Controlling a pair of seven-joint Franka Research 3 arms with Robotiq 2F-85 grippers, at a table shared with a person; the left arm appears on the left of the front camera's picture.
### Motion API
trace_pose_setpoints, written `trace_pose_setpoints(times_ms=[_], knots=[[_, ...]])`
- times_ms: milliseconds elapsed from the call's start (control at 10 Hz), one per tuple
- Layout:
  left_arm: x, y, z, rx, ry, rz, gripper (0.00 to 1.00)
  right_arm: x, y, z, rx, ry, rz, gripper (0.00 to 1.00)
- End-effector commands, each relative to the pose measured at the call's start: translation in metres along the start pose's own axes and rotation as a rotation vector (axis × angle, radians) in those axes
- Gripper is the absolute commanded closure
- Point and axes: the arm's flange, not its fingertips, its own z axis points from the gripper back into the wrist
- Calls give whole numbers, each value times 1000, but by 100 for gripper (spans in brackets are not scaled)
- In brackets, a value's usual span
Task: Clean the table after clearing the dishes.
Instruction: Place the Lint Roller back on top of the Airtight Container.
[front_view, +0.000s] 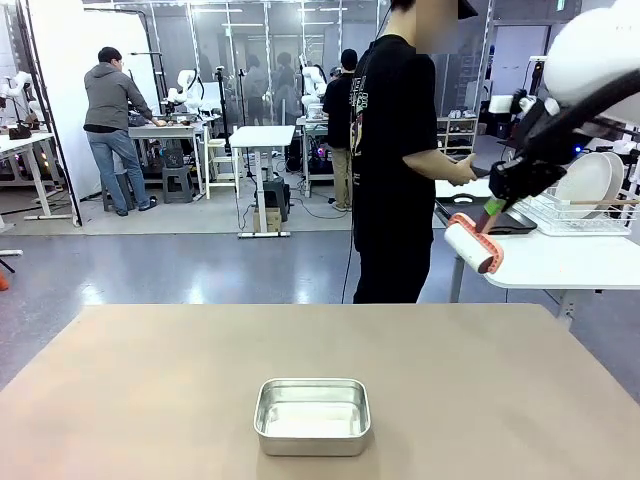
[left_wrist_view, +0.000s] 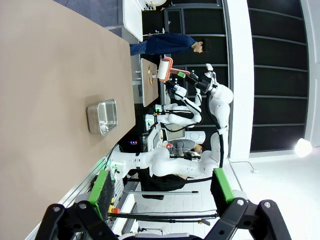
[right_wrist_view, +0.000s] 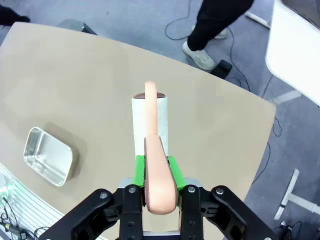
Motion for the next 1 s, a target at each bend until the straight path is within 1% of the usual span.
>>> trace_pose_setpoints(times_ms=[0,100,200,300,400,500,700,900], knots=[[-2,-1,1,3,-5,1,0,11,100,-6,169,82,401,78],[-2,-1,1,3,-5,1,0,11,111,-7,194,90,429,78],[-2,-1,1,3,-5,1,0,10,133,-12,195,94,497,78],[-2,-1,1,3,-5,1,0,8,168,-21,199,118,612,78],[-2,-1,1,3,-5,1,0,7,198,-29,205,141,686,78],[-2,-1,1,3,-5,1,0,-1,229,-41,193,159,778,78],[-2,-1,1,3,-5,1,0,-22,271,-68,201,199,906,78],[-2,-1,1,3,-5,1,0,-53,303,-90,202,184,1052,78]])
